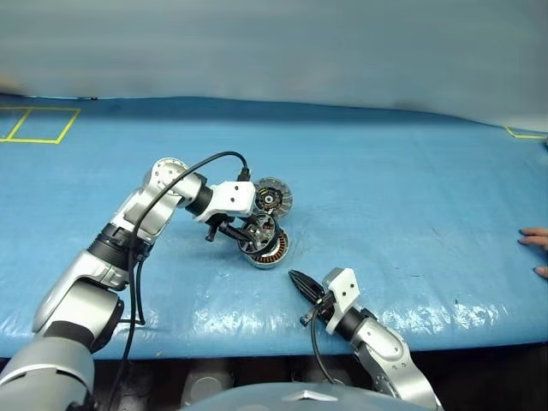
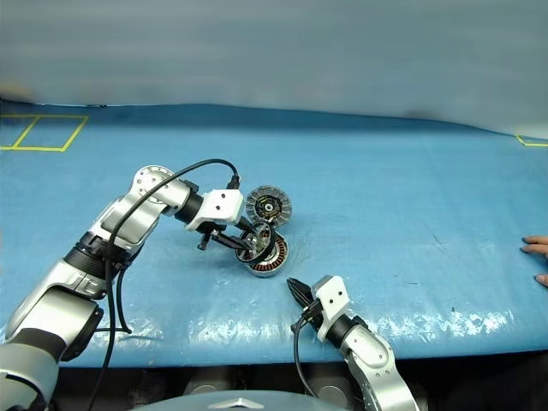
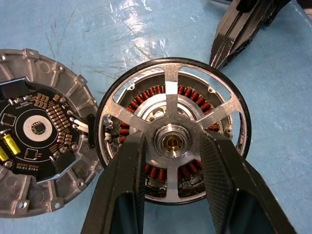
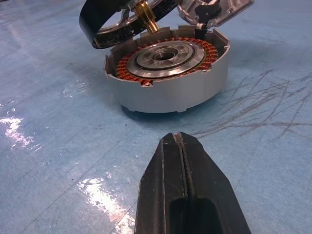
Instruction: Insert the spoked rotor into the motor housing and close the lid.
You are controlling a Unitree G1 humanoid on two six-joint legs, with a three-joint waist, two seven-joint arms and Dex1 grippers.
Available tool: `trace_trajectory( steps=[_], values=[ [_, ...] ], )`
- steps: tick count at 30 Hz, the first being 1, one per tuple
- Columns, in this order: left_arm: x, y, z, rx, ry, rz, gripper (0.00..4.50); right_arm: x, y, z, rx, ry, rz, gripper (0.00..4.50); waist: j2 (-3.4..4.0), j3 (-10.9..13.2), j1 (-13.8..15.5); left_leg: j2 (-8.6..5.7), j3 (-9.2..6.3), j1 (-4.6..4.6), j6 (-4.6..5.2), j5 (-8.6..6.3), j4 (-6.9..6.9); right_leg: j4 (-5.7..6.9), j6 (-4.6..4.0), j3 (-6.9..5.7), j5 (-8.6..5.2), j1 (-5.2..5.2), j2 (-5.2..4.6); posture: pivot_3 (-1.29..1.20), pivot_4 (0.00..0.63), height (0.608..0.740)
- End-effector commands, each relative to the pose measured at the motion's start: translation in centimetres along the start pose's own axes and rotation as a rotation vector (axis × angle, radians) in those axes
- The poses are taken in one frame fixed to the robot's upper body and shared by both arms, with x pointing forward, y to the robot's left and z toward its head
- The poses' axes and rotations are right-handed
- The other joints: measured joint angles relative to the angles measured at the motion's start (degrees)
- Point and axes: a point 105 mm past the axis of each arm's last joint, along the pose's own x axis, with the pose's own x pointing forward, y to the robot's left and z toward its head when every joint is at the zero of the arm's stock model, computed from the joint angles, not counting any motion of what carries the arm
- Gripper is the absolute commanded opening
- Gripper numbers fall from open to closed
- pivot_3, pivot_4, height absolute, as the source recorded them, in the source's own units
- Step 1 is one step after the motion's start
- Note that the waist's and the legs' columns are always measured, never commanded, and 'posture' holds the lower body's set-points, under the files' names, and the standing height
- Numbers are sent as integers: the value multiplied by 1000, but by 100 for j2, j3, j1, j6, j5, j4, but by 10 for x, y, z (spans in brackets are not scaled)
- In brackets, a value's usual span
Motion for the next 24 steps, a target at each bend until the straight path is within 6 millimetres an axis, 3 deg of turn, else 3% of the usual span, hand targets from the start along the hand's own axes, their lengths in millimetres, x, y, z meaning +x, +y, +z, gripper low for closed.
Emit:
trace_trajectory(
  steps=[1,17,24],
  values=[
    [-3,2,-1,16,19,-4,1271,2,1,7,-12,-22,3,0,0,0,-2,0,0,0,0,0,0,0,0,0,0,0,0,0,150,740],
    [-1,7,11,54,-17,-15,1271,2,-2,6,-12,-13,-8,0,0,0,5,0,0,1,0,0,0,0,0,0,0,1,0,0,150,740],
    [0,9,13,61,-23,-12,3535,3,-2,7,-14,-16,-11,0,0,0,4,-1,-1,-1,1,0,0,0,0,0,0,0,0,0,150,740]
  ],
)
